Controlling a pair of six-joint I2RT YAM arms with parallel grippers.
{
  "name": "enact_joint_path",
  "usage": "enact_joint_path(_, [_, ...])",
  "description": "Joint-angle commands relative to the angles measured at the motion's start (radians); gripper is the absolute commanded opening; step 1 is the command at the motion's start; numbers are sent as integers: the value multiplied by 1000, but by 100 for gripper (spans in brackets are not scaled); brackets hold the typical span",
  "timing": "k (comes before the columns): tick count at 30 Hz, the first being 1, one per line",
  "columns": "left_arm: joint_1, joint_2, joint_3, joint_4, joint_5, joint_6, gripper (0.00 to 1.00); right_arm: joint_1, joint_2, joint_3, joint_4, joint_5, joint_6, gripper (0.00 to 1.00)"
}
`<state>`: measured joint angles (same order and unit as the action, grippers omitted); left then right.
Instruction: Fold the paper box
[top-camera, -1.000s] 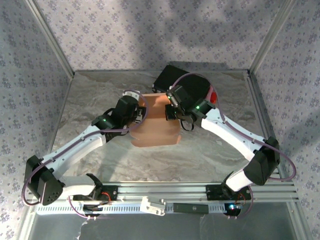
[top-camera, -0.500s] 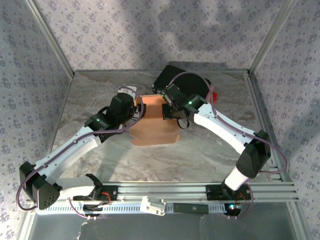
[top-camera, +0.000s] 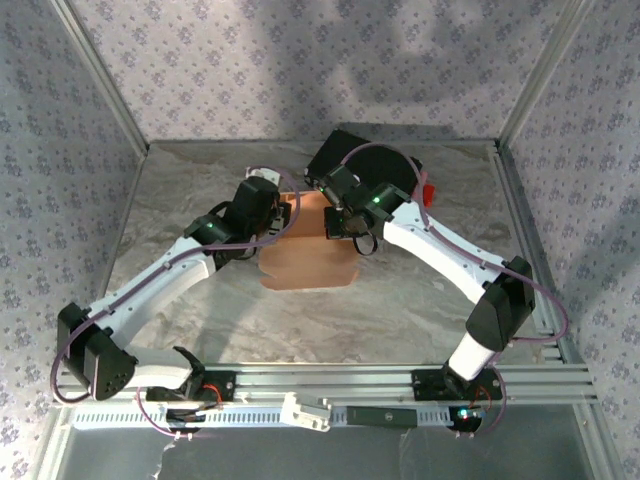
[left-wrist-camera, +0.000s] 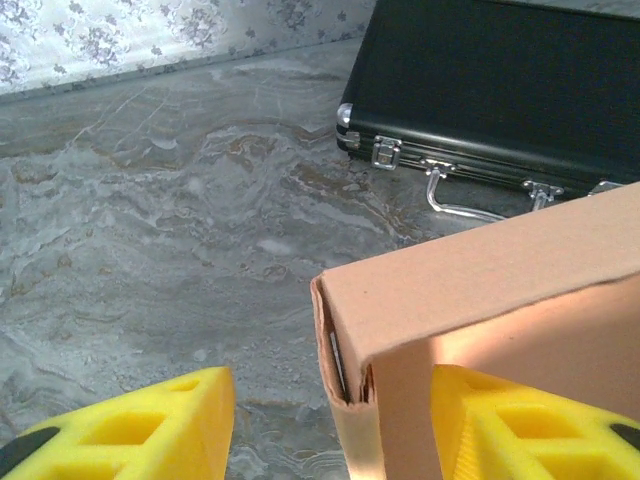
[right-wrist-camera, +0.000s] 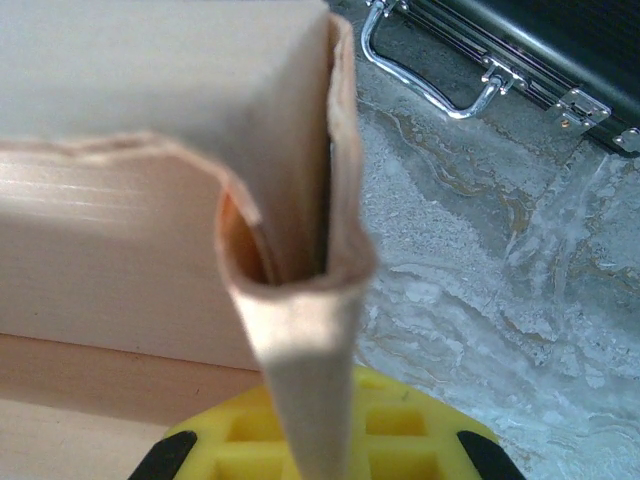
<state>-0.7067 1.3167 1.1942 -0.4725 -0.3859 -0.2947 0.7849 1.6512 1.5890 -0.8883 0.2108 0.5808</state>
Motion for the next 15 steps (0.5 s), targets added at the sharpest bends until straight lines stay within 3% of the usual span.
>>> enact_joint_path(1, [1,14,24,5,-31,23,50,-4,-5,31,-21,-15,16,0])
enact_joint_path(4, [1,25,30,17,-42,31,42,-6,-2,31,-17,-24,14,0])
enact_joint_path(11, [-30,66,38,12,-151,41,5,-8,-8,24,-5,-43,18,0])
enact_joint_path(15, [-60,95,53,-17,-273,11,0,-9,-5,23,-4,-44,26,0])
